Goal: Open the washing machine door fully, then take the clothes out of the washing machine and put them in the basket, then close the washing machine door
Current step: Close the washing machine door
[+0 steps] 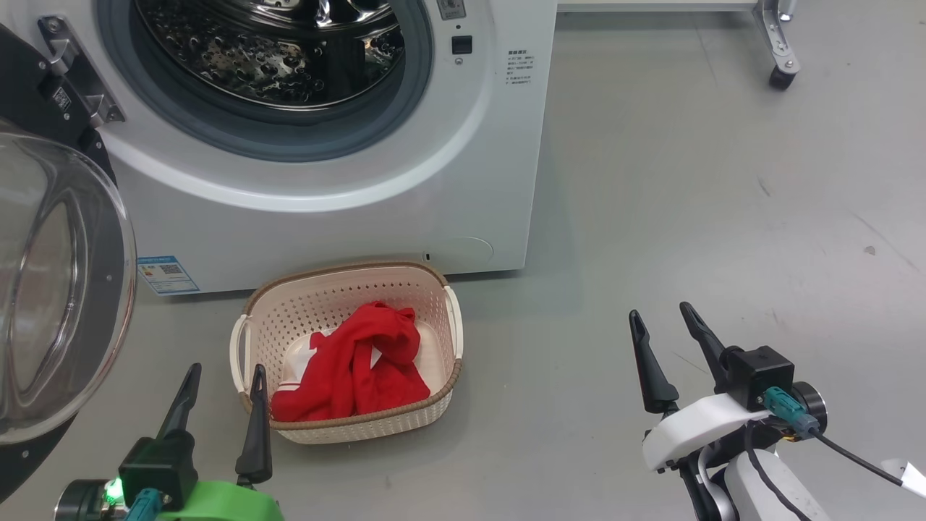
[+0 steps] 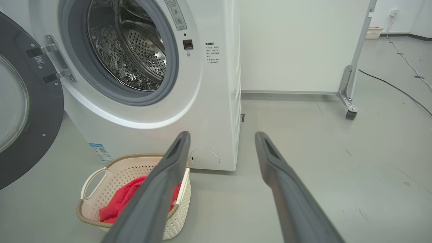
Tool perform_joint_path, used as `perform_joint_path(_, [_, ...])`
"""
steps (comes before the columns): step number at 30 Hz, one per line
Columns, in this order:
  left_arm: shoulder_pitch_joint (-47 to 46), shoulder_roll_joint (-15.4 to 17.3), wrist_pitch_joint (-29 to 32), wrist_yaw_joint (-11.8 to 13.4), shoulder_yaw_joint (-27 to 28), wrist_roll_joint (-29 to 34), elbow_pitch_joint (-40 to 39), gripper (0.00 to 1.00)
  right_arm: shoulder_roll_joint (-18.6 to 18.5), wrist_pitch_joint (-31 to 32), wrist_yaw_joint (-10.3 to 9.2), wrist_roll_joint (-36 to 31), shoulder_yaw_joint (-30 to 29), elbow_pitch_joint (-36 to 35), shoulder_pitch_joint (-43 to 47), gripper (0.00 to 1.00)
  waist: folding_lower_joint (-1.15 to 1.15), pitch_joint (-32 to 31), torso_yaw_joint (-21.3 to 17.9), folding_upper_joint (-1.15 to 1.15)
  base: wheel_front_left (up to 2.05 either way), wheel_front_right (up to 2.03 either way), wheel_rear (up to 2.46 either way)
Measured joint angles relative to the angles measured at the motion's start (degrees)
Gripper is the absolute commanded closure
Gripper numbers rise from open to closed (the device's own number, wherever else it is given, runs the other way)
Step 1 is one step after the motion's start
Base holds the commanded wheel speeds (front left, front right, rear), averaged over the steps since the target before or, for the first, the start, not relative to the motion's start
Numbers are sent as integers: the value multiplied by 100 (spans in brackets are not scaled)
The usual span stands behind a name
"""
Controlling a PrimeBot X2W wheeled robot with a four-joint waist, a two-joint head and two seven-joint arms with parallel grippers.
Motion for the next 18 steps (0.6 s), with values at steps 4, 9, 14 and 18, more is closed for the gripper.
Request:
perform_joint_path(4, [-1,0,-1,0,-3,0,4,0,-8,0,-2,-48,-38,1,-1,0,0,10,116,0,0,0,0])
perform_joint_path(9, [-2,-1,-2,0,3,1,10,0,-37,1,-2,-120,-49,7,0,0,0,3,308,0,0,0,0])
perform_joint_path(14, [-3,-4,-22,1,16,1,47,0,-70,0,-1,-177,-66,10,0,0,0,-6,555,0,0,0,0])
perform_joint_path(18, [-3,-7,-27,25,43,60,70,0,-99,0,0,-257,-62,13,0,0,0,-12,789,0,0,0,0])
